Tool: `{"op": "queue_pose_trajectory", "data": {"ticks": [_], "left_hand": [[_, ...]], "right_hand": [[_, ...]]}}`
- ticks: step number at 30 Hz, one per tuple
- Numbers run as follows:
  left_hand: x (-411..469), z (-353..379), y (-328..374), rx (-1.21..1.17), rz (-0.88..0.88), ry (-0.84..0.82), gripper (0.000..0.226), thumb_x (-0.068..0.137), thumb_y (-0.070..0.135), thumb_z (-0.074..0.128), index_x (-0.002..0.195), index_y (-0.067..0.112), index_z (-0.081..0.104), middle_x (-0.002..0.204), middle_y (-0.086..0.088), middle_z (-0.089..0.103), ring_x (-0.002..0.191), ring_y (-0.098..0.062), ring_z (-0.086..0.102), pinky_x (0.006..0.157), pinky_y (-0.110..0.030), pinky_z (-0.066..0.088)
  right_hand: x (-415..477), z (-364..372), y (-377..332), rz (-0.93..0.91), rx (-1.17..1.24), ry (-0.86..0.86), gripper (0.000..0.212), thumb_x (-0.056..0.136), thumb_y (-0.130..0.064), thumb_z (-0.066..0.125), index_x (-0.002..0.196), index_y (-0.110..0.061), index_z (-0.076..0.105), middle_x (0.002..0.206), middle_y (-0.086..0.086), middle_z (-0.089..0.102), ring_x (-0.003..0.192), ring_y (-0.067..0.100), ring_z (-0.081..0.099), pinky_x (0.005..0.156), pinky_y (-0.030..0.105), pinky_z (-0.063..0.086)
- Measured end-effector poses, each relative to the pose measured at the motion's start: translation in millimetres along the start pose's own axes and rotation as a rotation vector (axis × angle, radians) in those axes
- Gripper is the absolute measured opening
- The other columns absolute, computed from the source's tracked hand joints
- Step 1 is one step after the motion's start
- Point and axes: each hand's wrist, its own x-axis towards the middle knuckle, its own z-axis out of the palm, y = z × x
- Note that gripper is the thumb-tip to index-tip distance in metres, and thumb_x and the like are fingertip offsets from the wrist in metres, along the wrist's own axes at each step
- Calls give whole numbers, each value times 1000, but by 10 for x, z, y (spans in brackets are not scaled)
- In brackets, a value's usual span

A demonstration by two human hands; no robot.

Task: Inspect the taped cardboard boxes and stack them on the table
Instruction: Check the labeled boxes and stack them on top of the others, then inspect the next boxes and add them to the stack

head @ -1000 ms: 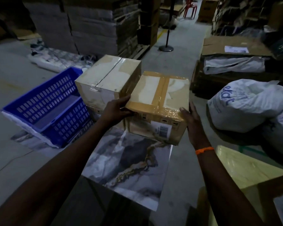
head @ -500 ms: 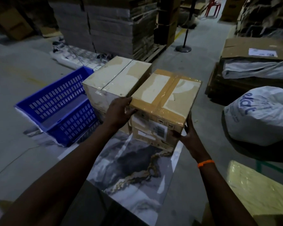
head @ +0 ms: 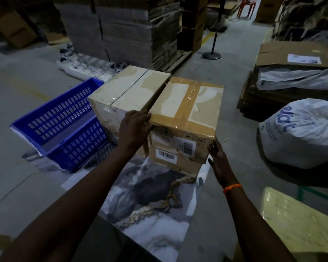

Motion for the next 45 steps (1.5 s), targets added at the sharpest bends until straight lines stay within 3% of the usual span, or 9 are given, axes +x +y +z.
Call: {"op": "queue_pose_trajectory", "data": {"ticks": [5,8,14,21,26,28,31,40,45], "left_hand": [[25,49,-129,41,-150,-202,85,92,44,69,160,16,26,167,-13,19,156,-28,10,123,-45,15],[20,51,-253,55,-139,-246,88,94,48,64,161,12,19,169,-9,16,156,-23,10,124,-42,14],[-10,-39,-313,91,-70,-269,76,101,27,58,162,12,15,169,-7,13,156,-22,8,126,-47,18],[-20,-47,-306,22,-99,-292,80,99,21,59,162,15,11,170,-2,6,157,-19,1,126,-42,12],[-8,-48,-341,30,-81,-315,84,98,17,61,163,15,8,171,-2,3,157,-19,-2,123,-36,9],[-14,-53,-355,44,-66,-320,85,98,17,62,163,15,7,171,-2,2,157,-18,-3,120,-32,8],[-1,-76,-378,77,-37,-354,86,98,18,62,163,14,5,171,-3,-1,157,-19,-5,121,-32,9],[113,-222,-477,221,83,-532,98,96,31,66,162,12,-5,170,-9,-7,157,-25,-5,126,-45,12],[-521,-151,-469,104,272,-328,87,93,36,68,160,8,20,165,-19,21,151,-37,24,118,-54,28]], "right_hand": [[-148,219,201,169,154,-89,140,46,-99,66,161,-30,29,152,-10,49,142,15,45,106,35,45],[-239,386,221,123,202,-141,136,29,-98,73,146,-35,40,123,-24,56,102,-12,60,77,13,51],[-354,582,149,51,185,-155,109,30,-102,66,120,-42,51,117,-24,56,91,-13,67,69,10,54],[-220,486,333,-22,-221,-69,99,53,-111,27,140,-64,21,157,-3,44,140,28,47,106,38,42],[-185,451,450,-48,-361,-46,76,68,-103,34,133,-69,14,151,5,54,127,32,60,87,22,47],[-165,438,469,-64,-420,-51,56,94,-70,50,132,-65,9,149,11,57,124,35,62,90,30,50],[-102,441,524,-134,-505,5,75,104,-34,58,137,-61,-4,144,18,60,119,39,66,95,40,53],[-160,498,477,-97,-627,37,92,102,-34,62,153,-40,-15,146,24,57,115,43,66,94,45,54],[-720,729,518,-51,-645,79,92,101,-39,64,164,-11,3,156,20,47,136,38,53,104,36,43]]}}
